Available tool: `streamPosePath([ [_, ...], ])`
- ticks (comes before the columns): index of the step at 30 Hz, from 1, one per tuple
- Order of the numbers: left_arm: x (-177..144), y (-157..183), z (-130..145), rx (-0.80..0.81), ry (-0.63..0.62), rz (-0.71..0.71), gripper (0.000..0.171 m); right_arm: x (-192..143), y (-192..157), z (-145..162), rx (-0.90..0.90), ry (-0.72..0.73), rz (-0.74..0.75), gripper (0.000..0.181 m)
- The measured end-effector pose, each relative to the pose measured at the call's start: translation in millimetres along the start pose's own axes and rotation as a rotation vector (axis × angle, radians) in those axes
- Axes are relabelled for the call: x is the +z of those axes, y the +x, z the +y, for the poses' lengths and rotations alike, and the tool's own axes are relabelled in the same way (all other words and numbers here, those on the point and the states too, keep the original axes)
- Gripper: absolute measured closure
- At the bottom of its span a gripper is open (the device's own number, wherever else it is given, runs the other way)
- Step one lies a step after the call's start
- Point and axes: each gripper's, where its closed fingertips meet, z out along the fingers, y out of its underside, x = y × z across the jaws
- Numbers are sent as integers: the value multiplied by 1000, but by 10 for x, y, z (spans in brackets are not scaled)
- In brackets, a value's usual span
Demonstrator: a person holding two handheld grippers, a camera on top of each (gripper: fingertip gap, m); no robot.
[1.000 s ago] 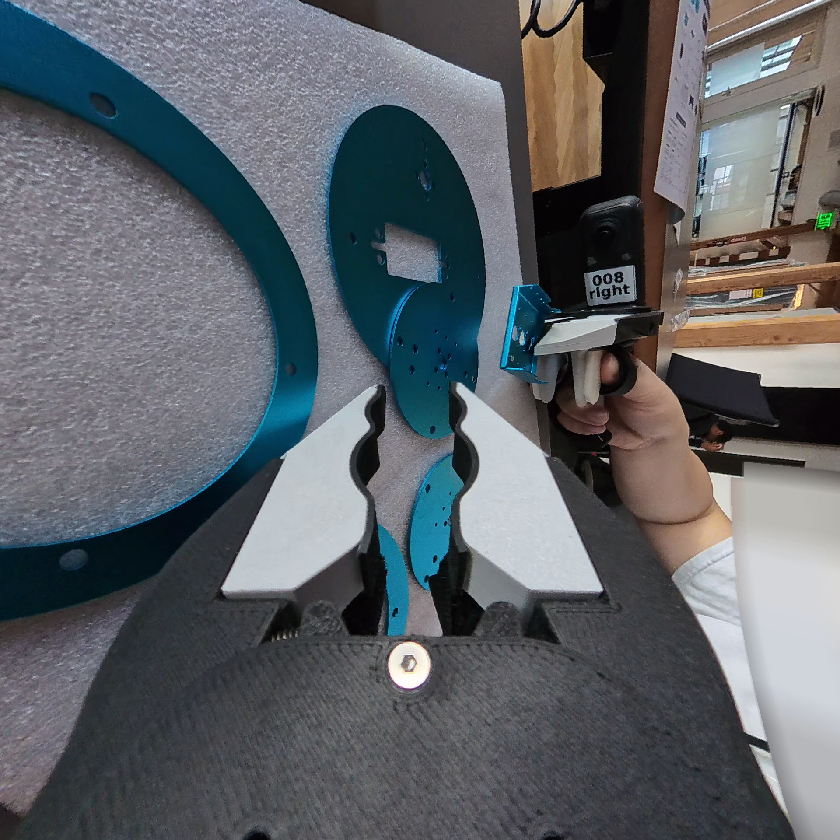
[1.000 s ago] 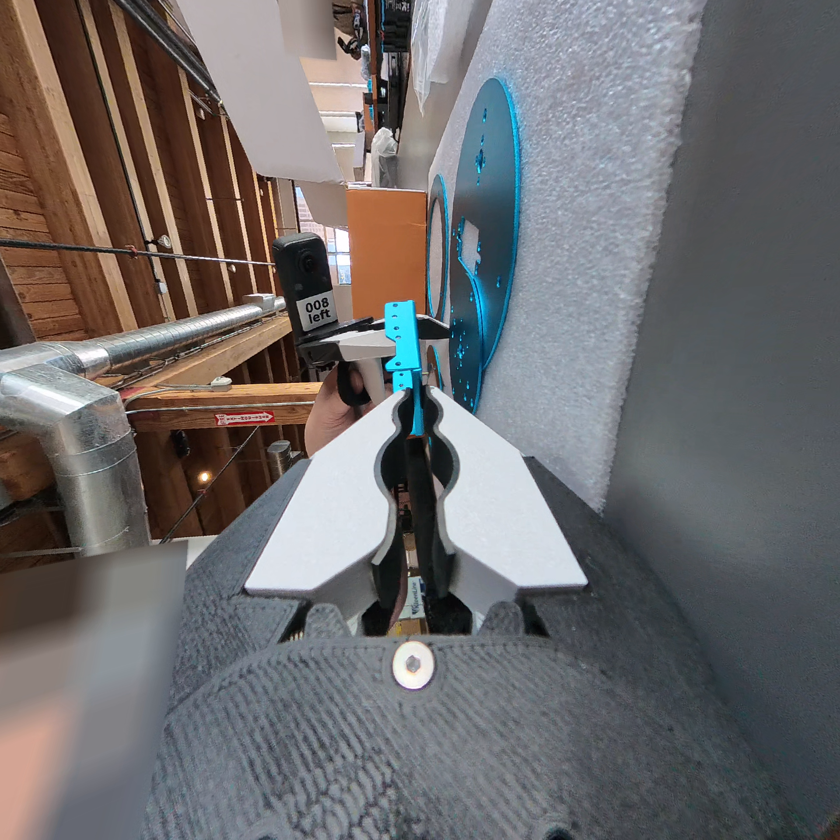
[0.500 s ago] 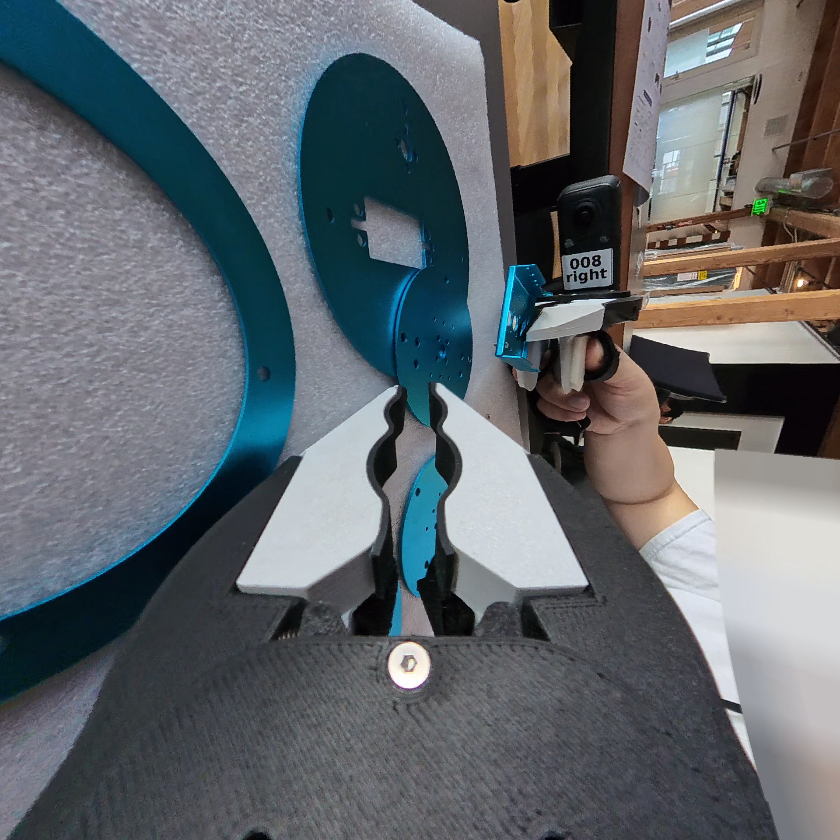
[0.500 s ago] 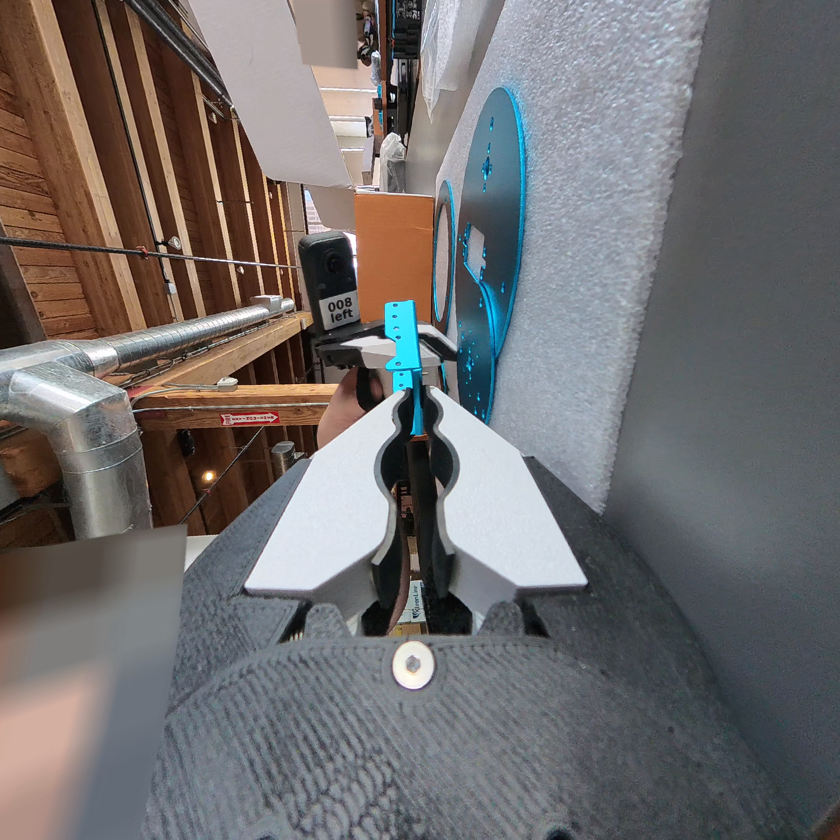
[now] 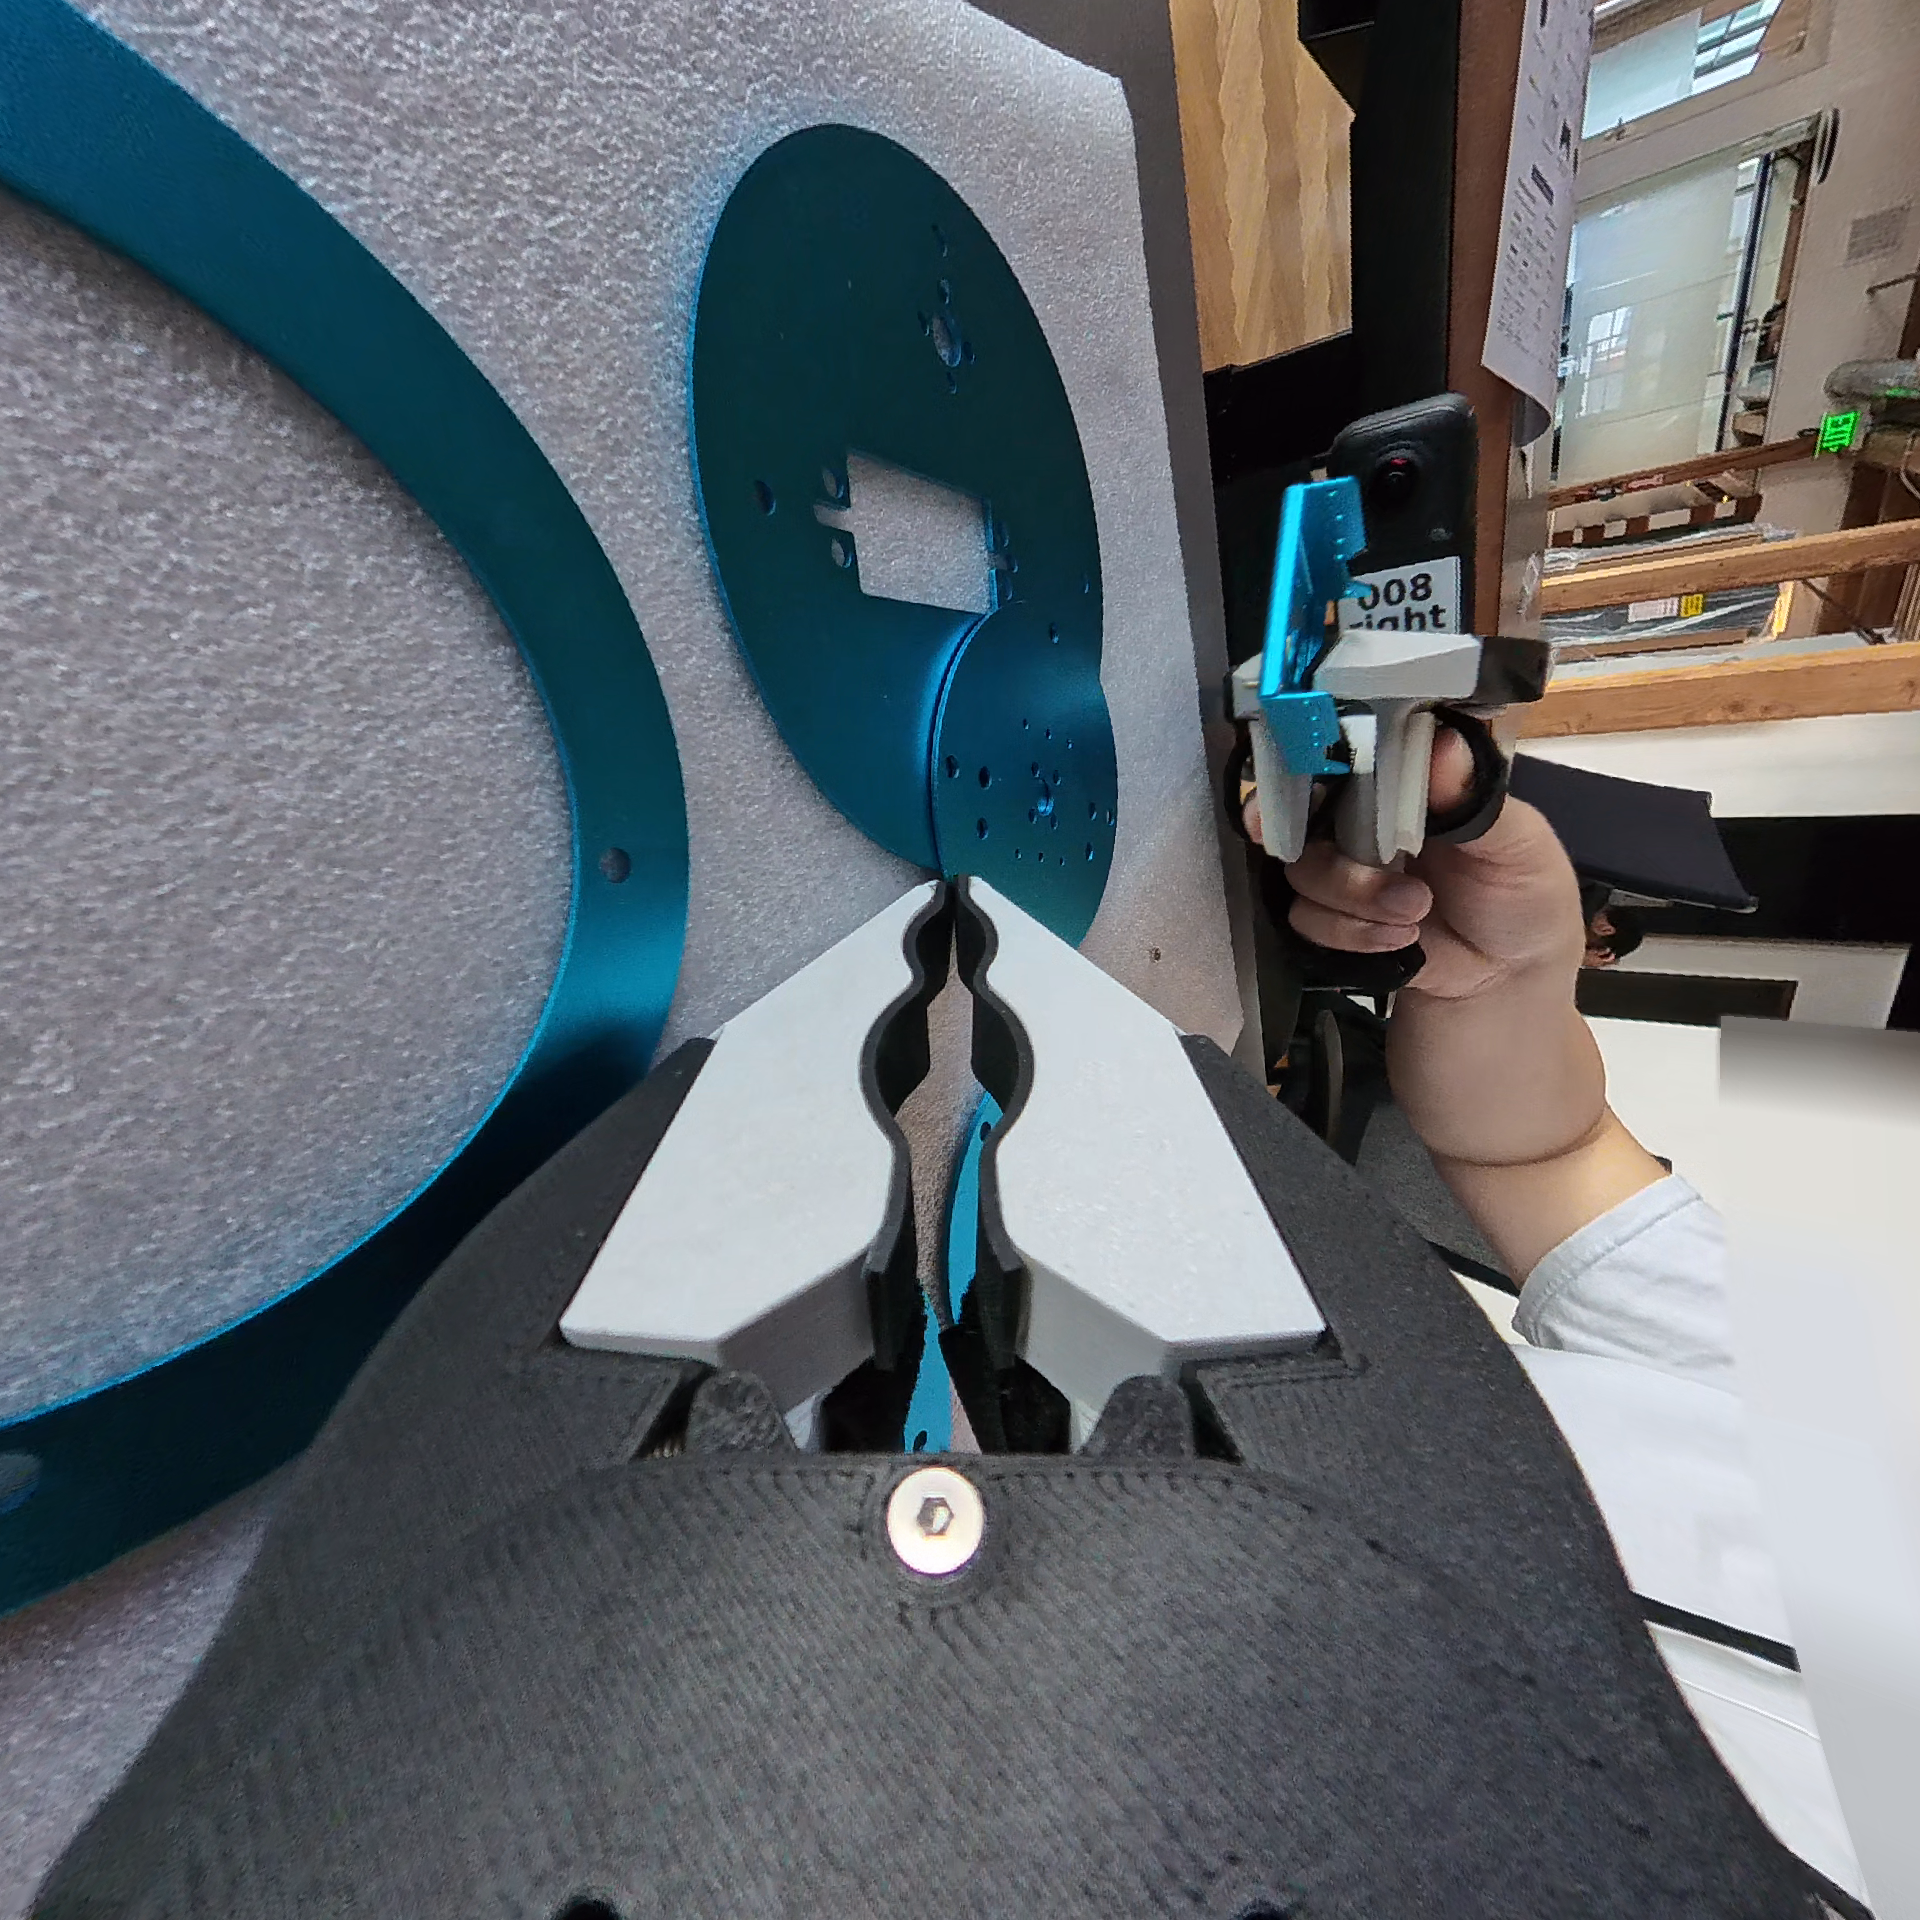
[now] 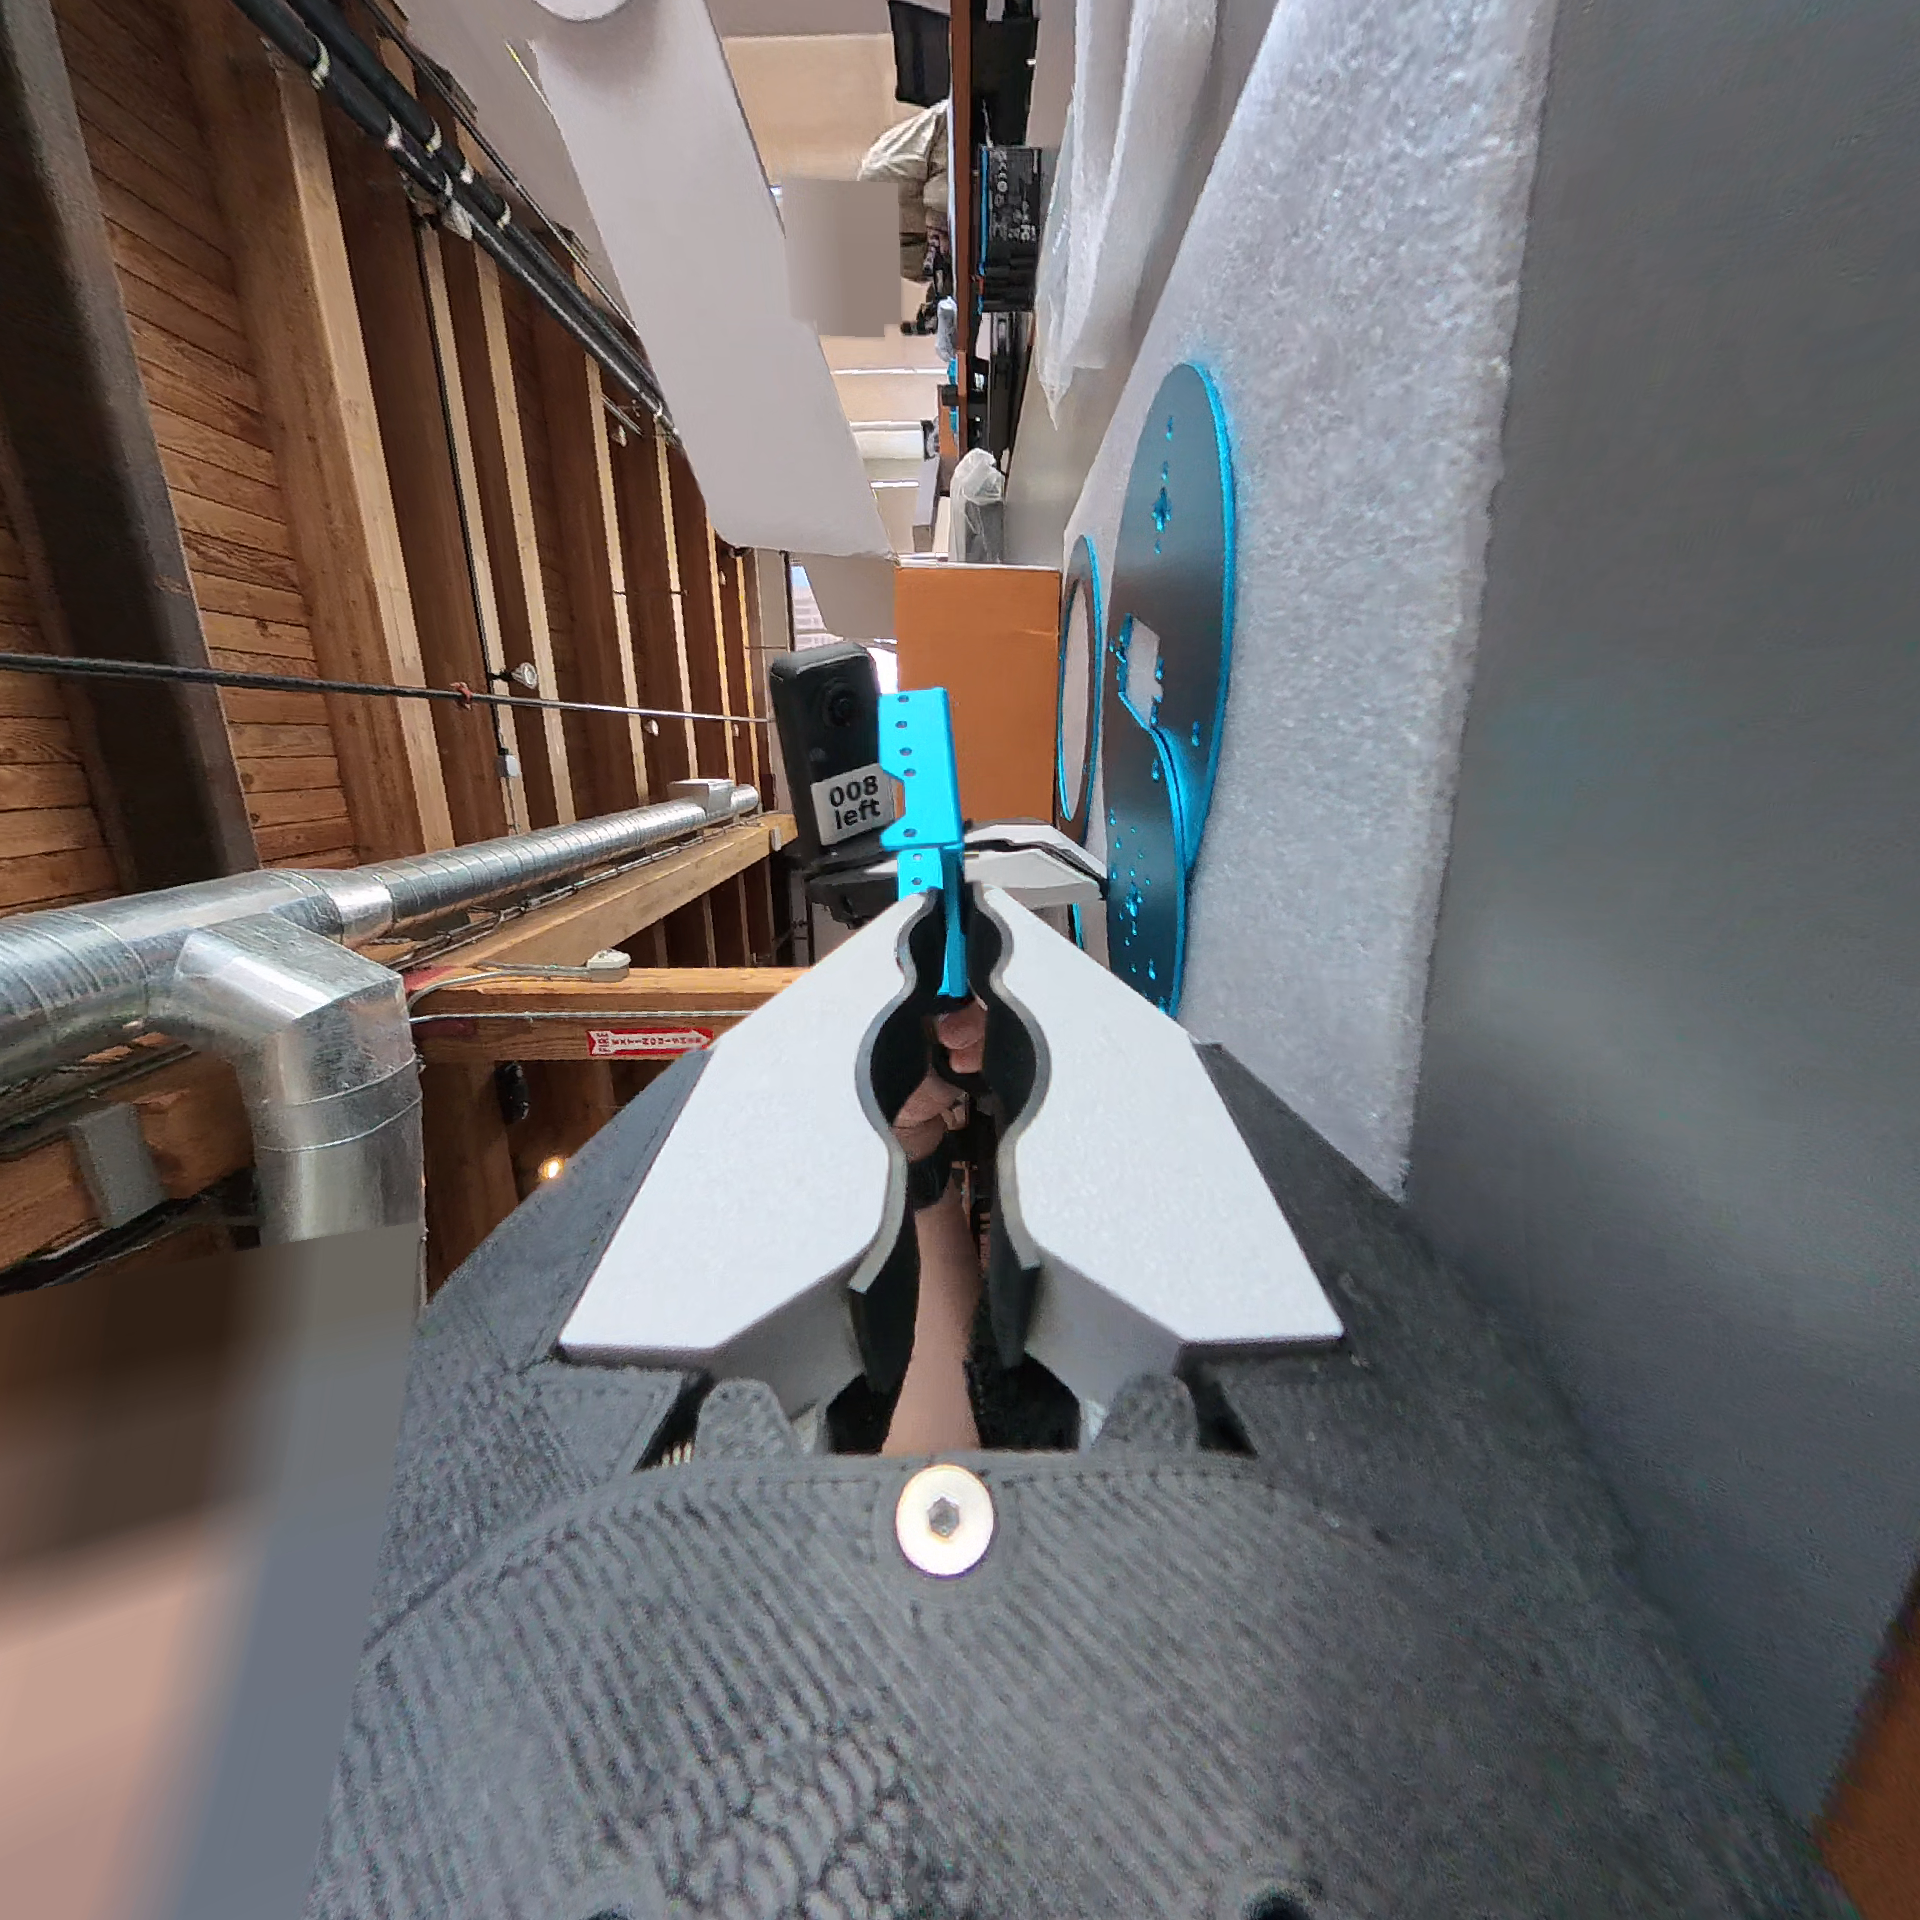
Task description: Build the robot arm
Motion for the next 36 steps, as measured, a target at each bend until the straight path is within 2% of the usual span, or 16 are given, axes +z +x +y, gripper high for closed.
streamPosePath([
  [2,-3,8,-1,-5,3,4,171,2,-38,-19,-31,-6,3,180],
  [6,-23,61,-9,-26,22,25,158,-33,-26,-124,-130,8,58,180],
  [8,-26,84,-10,-35,30,29,153,-21,-85,-195,-158,25,30,180],
  [13,-30,92,15,-9,49,-27,152,144,-326,-301,-289,38,-65,180],
  [16,-19,110,48,-10,49,-31,152,245,-384,-262,-407,2,-47,180],
  [21,5,122,85,-13,41,-35,154,284,-446,-269,-471,4,-67,180],
  [25,28,102,78,-37,47,-17,161,222,-253,-306,-482,-40,22,180],
  [28,32,107,73,-50,64,2,161,141,-101,-244,-471,-120,97,180],
  [36,29,112,71,-38,109,-34,157,13,77,-273,-437,-147,153,180],
])
